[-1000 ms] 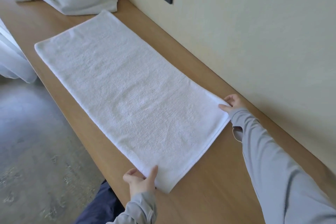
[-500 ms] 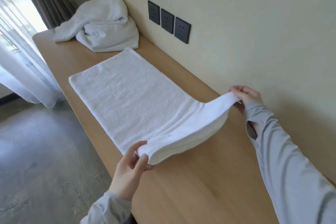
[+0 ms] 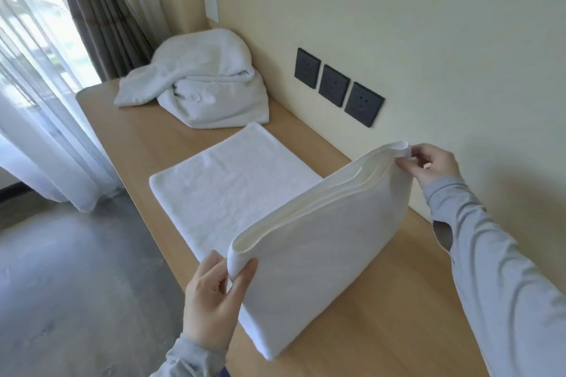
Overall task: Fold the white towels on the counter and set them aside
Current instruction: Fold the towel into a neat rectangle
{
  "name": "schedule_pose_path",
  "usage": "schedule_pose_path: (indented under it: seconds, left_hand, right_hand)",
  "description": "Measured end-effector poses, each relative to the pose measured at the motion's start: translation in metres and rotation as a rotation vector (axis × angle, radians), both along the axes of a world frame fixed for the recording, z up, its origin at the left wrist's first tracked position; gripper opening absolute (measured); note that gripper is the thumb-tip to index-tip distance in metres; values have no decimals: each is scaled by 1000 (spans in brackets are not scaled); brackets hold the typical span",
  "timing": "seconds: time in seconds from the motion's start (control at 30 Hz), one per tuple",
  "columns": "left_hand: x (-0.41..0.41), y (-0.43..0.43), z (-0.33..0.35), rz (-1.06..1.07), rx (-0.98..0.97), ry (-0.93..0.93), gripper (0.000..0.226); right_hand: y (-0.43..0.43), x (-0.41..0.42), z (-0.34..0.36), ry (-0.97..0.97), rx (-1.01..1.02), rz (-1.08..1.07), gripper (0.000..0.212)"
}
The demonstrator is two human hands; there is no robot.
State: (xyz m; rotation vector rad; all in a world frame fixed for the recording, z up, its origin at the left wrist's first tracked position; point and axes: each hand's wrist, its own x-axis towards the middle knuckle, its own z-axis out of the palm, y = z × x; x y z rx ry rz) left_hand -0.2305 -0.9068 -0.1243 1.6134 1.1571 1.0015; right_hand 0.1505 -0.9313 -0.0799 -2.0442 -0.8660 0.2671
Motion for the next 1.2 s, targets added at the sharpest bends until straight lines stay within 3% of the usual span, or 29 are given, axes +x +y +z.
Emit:
schedule_pose_path:
  seconds: [0.2, 0.3, 0.4, 0.53, 0.63, 0.73, 0.87, 0.97, 1.07, 1.13, 1.2]
  left_hand:
    - [-31, 110, -13, -37, -146, -86, 46]
    - [-45, 165, -20, -27, -236, -125, 31]
    - [-57, 223, -38, 18, -352, -155, 34]
    - [-71, 291, -82, 61, -527, -55, 34]
    - [-76, 318, -117, 40, -586, 153, 37]
    - [-80, 328, -135, 57, -466, 350, 22]
    - [-73, 336, -127, 109, -122, 507, 59]
    - [-48, 345, -120, -14, 66, 684, 61]
    - [-26, 351, -125, -112, 82, 769, 60]
    - [-23, 352, -132, -99, 56, 749, 60]
    - [-25, 352, -139, -70, 28, 717, 61]
  right_hand:
    - [124, -38, 7, -46, 39, 42, 9]
    - [198, -57, -7, -84, 24, 71, 18]
    - [270, -73, -35, -60, -9, 62, 21]
    - [350, -90, -88, -13, -153, 93, 18]
    - [384, -99, -133, 81, -260, 142, 19]
    - [394, -102, -162, 104, -309, 119, 24]
    - [387, -97, -172, 39, -310, 128, 24]
    - [373, -92, -169, -120, -279, 212, 28]
    - [369, -90, -163, -562, -173, 465, 39]
    - [373, -92, -162, -684, -190, 678, 38]
    - [378, -96, -163, -677, -345, 829, 34]
